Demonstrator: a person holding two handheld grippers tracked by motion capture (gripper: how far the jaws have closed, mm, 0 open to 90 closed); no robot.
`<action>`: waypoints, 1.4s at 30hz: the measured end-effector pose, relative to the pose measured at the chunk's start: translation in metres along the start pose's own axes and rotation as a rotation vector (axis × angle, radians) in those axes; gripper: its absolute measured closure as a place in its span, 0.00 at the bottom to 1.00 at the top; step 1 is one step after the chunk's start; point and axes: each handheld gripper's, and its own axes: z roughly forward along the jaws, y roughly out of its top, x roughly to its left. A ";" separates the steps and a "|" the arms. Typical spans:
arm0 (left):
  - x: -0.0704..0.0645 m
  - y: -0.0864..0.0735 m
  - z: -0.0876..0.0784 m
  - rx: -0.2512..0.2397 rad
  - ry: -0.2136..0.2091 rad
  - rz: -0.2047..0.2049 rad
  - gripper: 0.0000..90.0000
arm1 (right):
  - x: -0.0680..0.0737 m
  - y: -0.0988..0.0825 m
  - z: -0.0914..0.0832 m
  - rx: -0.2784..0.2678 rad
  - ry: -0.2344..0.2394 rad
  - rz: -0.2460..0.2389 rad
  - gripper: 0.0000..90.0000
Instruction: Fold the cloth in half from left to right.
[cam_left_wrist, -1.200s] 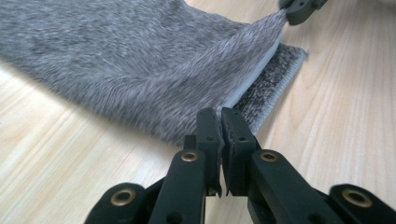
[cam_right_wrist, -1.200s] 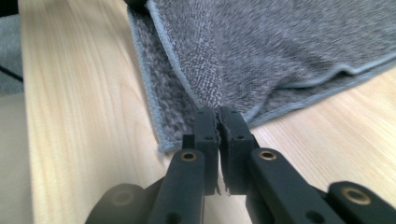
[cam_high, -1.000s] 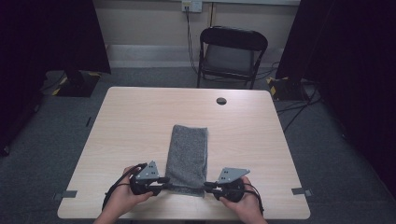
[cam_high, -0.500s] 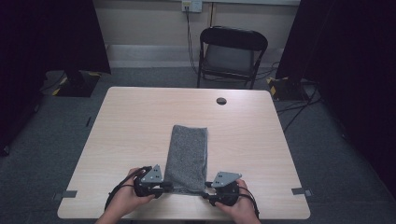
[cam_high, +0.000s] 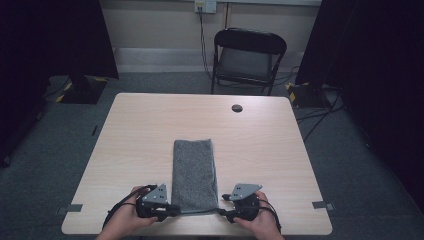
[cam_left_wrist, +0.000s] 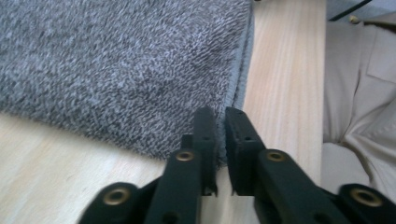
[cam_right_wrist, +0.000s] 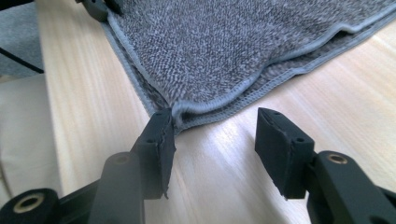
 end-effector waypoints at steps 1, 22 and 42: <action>0.000 0.001 -0.002 0.002 0.004 -0.004 0.88 | -0.002 0.001 -0.003 -0.012 0.005 0.007 0.53; 0.020 0.009 0.018 -0.053 0.138 -0.006 0.33 | -0.029 0.032 0.044 -0.024 -0.014 -0.041 0.48; 0.031 0.028 0.001 -0.103 0.160 -0.076 0.22 | -0.031 0.019 0.013 -0.014 -0.004 0.021 0.26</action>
